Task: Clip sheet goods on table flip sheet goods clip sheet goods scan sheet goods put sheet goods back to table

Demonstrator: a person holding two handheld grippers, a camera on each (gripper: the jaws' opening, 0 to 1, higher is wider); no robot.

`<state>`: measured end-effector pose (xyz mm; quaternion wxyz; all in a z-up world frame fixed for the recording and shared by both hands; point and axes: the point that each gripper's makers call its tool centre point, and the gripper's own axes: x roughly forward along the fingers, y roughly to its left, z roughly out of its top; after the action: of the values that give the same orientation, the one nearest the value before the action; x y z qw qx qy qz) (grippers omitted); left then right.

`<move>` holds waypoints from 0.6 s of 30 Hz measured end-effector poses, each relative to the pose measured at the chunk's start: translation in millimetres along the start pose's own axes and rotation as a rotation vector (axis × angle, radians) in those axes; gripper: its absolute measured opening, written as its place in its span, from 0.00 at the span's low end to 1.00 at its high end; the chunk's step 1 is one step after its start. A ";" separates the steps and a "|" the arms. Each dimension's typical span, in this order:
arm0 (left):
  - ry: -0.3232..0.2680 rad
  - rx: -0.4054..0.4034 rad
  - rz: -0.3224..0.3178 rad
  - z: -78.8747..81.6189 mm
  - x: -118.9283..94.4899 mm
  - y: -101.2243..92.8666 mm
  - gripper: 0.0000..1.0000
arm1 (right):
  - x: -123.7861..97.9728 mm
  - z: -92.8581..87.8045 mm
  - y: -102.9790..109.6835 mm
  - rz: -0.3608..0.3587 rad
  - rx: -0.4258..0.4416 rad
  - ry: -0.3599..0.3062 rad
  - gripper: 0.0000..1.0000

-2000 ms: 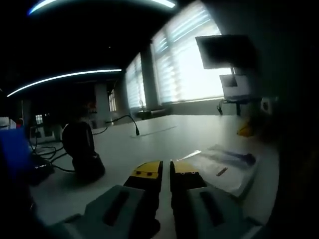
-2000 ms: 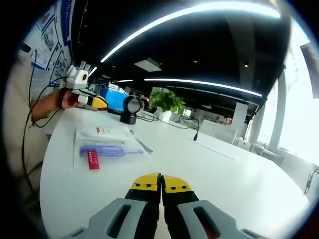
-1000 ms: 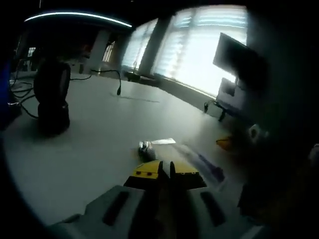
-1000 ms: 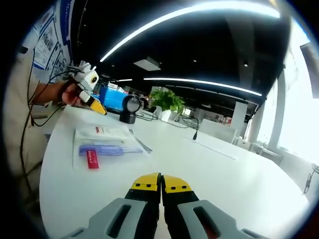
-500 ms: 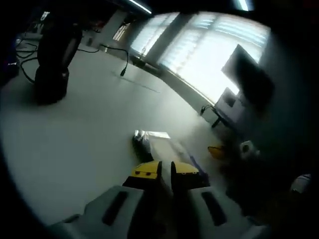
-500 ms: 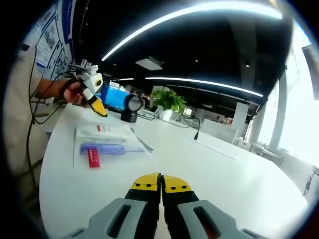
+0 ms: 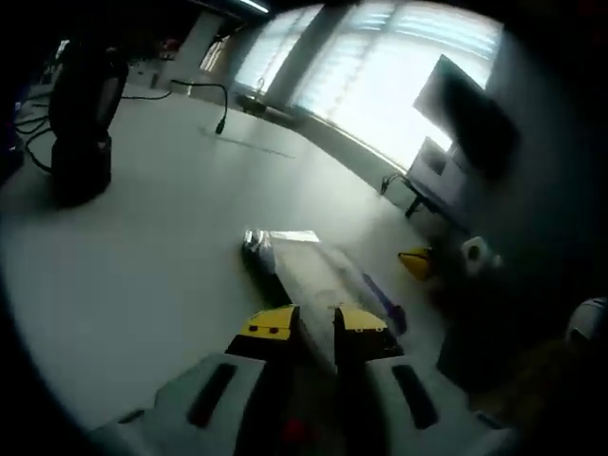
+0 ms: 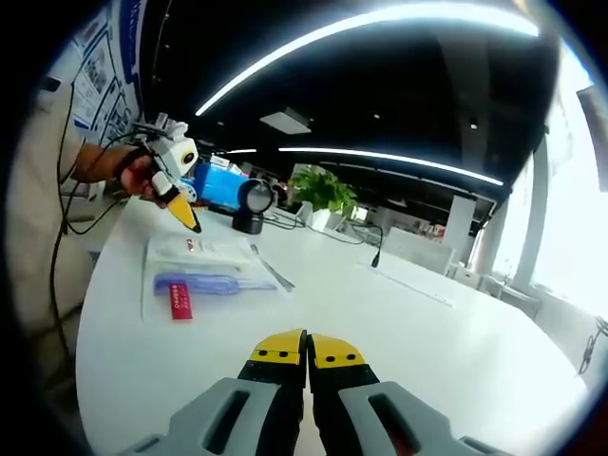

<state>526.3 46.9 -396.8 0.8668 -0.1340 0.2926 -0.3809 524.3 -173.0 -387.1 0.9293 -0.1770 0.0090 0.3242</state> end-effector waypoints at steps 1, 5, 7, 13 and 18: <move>0.003 -0.002 -0.001 -0.8 0.4 0.0 0.07 | -0.1 0.0 0.0 -0.001 0.001 0.001 0.00; 0.005 0.005 0.008 -2.0 0.9 1.5 0.08 | -0.3 -0.1 -0.7 -0.005 0.006 0.002 0.00; 0.004 -0.003 0.011 -2.5 0.9 3.3 0.08 | -0.1 -0.5 -0.8 -0.005 0.006 0.004 0.00; -0.012 -0.044 0.006 -3.1 -0.5 7.8 0.08 | -0.3 -0.5 0.0 -0.005 0.004 0.004 0.00; -0.009 -0.044 0.000 -4.3 1.0 6.4 0.08 | -0.5 -0.3 0.7 -0.005 0.002 0.005 0.00</move>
<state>527.9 50.4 -403.6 0.8649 -0.1547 0.2972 -0.3737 523.5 -172.8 -387.5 0.9302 -0.1771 0.0111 0.3213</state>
